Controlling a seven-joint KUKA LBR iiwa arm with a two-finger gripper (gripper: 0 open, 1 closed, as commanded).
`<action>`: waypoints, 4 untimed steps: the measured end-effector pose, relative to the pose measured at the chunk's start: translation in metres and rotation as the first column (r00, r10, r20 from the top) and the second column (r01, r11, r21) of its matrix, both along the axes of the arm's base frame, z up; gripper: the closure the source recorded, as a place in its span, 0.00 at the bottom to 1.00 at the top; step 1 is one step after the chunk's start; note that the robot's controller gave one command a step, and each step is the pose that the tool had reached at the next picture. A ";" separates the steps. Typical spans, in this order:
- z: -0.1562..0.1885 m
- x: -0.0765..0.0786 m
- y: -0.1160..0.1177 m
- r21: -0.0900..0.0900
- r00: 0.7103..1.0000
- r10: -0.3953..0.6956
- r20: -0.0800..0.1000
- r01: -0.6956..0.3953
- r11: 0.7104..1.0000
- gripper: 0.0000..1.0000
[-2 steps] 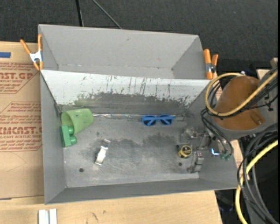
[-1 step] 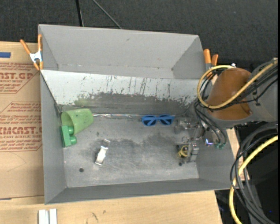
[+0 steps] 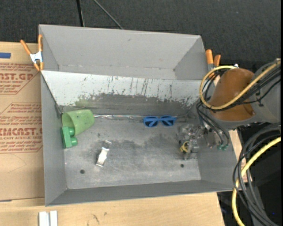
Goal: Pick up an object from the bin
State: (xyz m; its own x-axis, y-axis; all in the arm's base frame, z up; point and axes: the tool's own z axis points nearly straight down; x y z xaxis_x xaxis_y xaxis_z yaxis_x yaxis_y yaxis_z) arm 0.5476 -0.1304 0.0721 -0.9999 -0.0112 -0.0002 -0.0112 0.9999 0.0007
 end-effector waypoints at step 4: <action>0.067 -0.057 -0.008 -0.001 0.998 -0.067 0.006 0.067 0.998 0.00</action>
Offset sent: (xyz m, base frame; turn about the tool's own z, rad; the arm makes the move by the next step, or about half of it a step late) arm -0.0408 -0.0049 0.1246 0.0393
